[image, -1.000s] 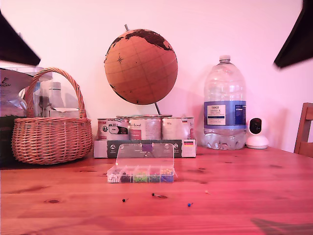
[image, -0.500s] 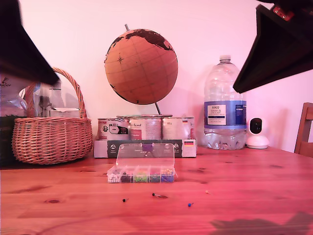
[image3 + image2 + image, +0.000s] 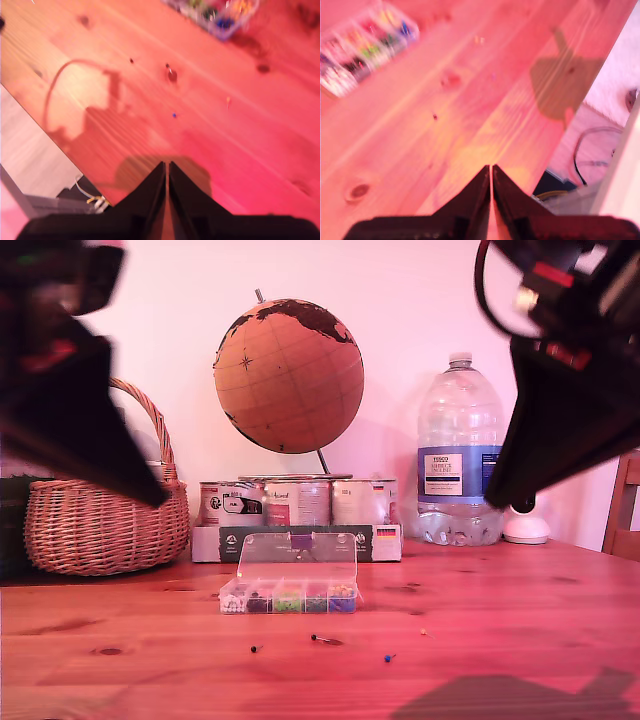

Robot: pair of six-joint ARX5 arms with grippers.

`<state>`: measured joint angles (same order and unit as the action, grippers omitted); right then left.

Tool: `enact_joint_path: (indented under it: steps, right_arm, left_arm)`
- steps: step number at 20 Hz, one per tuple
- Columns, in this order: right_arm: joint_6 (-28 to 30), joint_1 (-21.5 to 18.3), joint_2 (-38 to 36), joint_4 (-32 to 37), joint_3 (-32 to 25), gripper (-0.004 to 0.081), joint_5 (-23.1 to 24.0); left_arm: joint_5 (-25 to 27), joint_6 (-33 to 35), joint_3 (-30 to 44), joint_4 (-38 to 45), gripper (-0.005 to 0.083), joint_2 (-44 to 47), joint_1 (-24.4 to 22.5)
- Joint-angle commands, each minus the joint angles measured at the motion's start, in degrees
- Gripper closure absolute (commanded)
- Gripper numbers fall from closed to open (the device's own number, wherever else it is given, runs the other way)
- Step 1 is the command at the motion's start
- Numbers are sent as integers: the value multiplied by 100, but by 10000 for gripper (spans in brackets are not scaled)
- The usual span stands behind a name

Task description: Sort the loose pins on the table into their correct compartments

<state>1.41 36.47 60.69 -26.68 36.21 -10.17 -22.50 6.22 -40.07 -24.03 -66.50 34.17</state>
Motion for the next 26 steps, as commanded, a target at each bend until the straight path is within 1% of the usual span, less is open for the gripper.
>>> enact_joint_path:
  steps: [1,2,5,6,8,10,11,12,14,16,18,19,21,22,24,25,26]
  right_arm:
    - [17,15,111,20,57,783,-28]
    - [17,15,144,22,57,783,-28]
    - [20,11,166,28,57,783,-17]
    - [20,11,166,24,57,783,-17]
    - [20,11,166,26,57,783,-17]
    - [24,11,166,26,57,783,-17]
    - [26,11,166,26,57,783,-13]
    - [28,11,166,26,57,783,-15]
    - [33,11,166,26,57,783,-15]
    - [33,11,166,26,57,783,-15]
    - [35,11,166,33,57,783,-15]
    - [35,11,166,46,57,783,-15]
    - [35,11,166,87,57,783,-15]
    - [33,11,166,114,57,783,-17]
    - [31,11,166,160,57,783,-20]
    - [31,11,166,168,57,783,-17]
    - [31,11,166,166,57,783,-17]
  left_arm:
    - [-7,-26,-142,15,793,-275,57]
    - [44,-66,-243,2,793,-457,74]
    - [92,-702,-538,-46,793,-951,140]
    - [131,-1108,-640,-92,793,-1099,160]
    - [385,-1652,-894,-369,793,-1381,251]
    - [688,-1777,-1119,-592,793,-1617,398]
    - [708,-1797,-1204,-599,792,-1718,439]
    - [667,-1797,-1255,-546,792,-1775,452]
    - [623,-1917,-1261,-186,792,-1794,452]
    - [511,-1976,-1311,-125,791,-1786,461]
    - [695,-1985,-1408,-319,789,-1858,481]
    - [863,-2170,-1453,-437,789,-1904,522]
    - [1071,-2170,-1585,-605,789,-2035,623]
    - [1141,-2284,-1690,-688,778,-2122,662]
    - [1370,-2284,-1893,-831,709,-2302,767]
    - [1491,-2444,-1989,-925,679,-2389,828]
    - [1565,-2446,-2100,-1073,673,-2492,887]
